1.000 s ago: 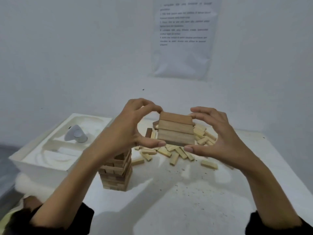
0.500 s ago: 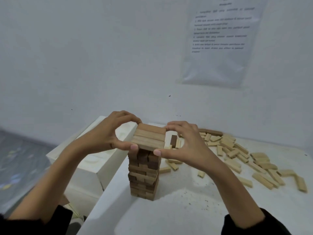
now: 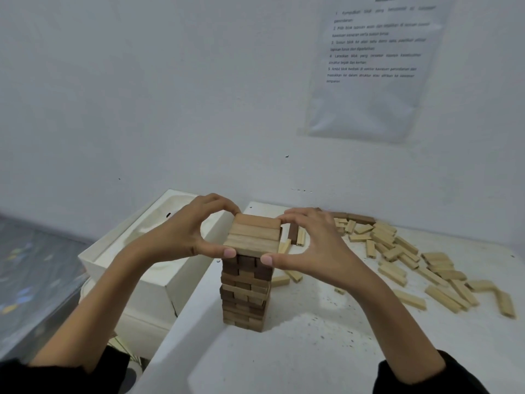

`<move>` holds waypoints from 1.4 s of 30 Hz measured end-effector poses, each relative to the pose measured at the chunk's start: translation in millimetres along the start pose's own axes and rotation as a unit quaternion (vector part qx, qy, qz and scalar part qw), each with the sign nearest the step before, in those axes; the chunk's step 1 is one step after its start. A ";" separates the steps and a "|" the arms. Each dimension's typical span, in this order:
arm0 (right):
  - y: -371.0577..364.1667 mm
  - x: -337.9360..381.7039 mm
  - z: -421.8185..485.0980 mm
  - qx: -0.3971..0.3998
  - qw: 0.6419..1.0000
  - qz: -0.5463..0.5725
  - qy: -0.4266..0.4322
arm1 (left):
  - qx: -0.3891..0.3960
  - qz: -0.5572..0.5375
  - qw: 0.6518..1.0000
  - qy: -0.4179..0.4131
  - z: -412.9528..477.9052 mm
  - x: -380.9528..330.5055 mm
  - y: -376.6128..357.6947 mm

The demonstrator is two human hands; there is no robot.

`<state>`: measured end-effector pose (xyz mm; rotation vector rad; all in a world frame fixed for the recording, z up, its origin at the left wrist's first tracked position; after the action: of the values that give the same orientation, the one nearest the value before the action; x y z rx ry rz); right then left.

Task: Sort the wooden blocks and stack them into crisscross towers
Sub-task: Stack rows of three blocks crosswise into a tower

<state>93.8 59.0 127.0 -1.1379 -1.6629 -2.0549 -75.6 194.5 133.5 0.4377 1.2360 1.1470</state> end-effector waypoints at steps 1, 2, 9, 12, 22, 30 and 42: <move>0.0 0.2 -0.2 0.000 1.000 0.000 -0.001 | 0.001 -0.003 1.000 0.003 -0.1 0.7 -0.4; 0.1 0.3 -0.4 0.000 1.000 0.002 -0.002 | 0.004 -0.004 1.000 0.005 -0.2 1.4 -0.7; 5.3 -0.9 -3.3 0.000 1.000 0.025 -0.004 | 0.018 -0.021 1.000 0.007 -2.0 -3.6 3.0; 14.0 -2.9 -7.4 -0.009 0.999 0.052 0.002 | -0.010 -0.018 1.000 -0.010 1.1 -13.0 7.4; 60.5 -37.4 -29.5 -0.091 0.982 0.162 0.010 | -0.088 0.045 0.990 -0.102 37.6 -93.8 -9.2; 76.8 -107.1 -50.8 -0.165 0.967 0.191 -0.036 | -0.032 0.087 0.982 -0.162 73.8 -127.7 -117.9; 22.4 -217.4 -37.5 -0.228 0.962 0.106 -0.104 | -0.027 0.011 0.999 -0.033 100.2 -49.9 -242.4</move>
<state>236.0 -39.4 -11.9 -1.6472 -1.1021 -2.3009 125.3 80.2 -0.1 0.4459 1.1422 1.1743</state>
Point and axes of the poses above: each hand's wrist, its own z-axis towards the middle knuckle, its own y-axis out of the back of the hand, x = y × z, the point moved 3 cm from there along z, towards the middle knuckle, and after that the axes turned 14 degrees about -y, right-handed, at the moved point
